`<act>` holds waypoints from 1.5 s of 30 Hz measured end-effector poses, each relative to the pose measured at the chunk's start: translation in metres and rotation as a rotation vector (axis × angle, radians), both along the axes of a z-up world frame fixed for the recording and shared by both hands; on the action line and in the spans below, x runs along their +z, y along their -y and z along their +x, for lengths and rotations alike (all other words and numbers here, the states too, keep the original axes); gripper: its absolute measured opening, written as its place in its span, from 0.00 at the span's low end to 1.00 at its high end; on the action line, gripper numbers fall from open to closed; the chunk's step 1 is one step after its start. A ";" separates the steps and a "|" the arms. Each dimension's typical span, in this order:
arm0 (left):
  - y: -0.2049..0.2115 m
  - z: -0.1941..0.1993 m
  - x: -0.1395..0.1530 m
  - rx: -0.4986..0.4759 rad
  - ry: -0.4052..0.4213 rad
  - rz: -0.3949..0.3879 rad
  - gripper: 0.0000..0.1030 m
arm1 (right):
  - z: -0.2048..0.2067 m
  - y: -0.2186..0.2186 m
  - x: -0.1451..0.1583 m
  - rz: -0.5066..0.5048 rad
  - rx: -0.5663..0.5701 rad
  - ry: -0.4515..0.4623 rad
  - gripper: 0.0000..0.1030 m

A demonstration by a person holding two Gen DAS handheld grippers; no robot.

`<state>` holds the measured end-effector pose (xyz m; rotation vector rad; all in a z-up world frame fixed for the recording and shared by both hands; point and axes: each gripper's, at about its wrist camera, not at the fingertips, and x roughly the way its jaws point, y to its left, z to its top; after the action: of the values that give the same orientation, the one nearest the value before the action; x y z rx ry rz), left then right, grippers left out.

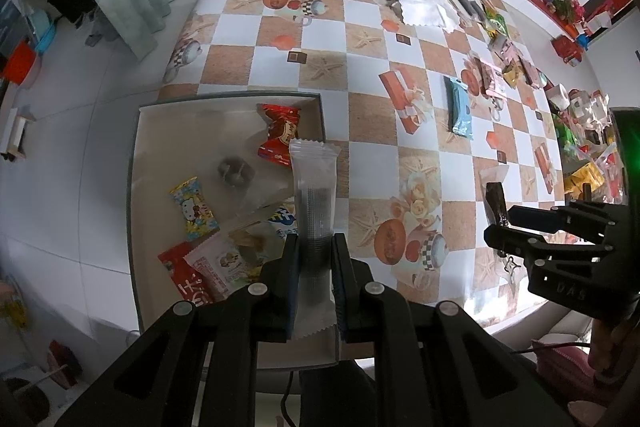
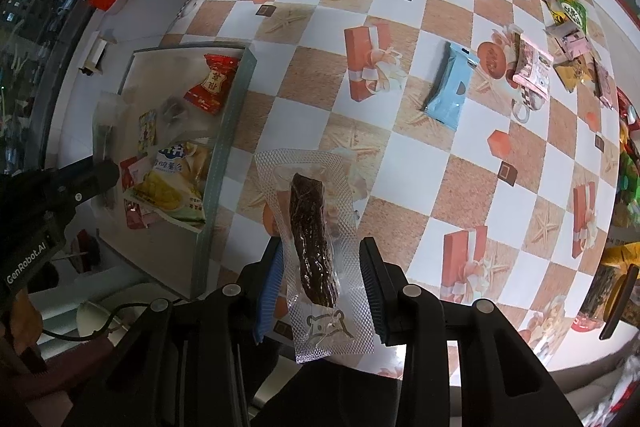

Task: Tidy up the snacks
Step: 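Carry the jerky packet and clear strip packet toward the beige tray, then hold both packets above the beige tray and lower them toward it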

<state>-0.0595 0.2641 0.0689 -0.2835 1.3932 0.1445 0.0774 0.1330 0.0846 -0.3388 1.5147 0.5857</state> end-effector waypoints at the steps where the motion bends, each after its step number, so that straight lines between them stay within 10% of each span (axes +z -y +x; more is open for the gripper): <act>1: 0.000 -0.001 0.000 0.004 0.001 0.000 0.16 | 0.000 -0.001 0.000 -0.001 0.002 0.001 0.39; 45: -0.018 -0.003 -0.003 0.055 0.028 -0.022 0.16 | 0.004 -0.023 0.011 -0.043 0.055 0.046 0.39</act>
<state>-0.0629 0.2826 0.0657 -0.3414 1.3600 0.1700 0.0810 0.1557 0.0961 -0.4260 1.4792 0.5856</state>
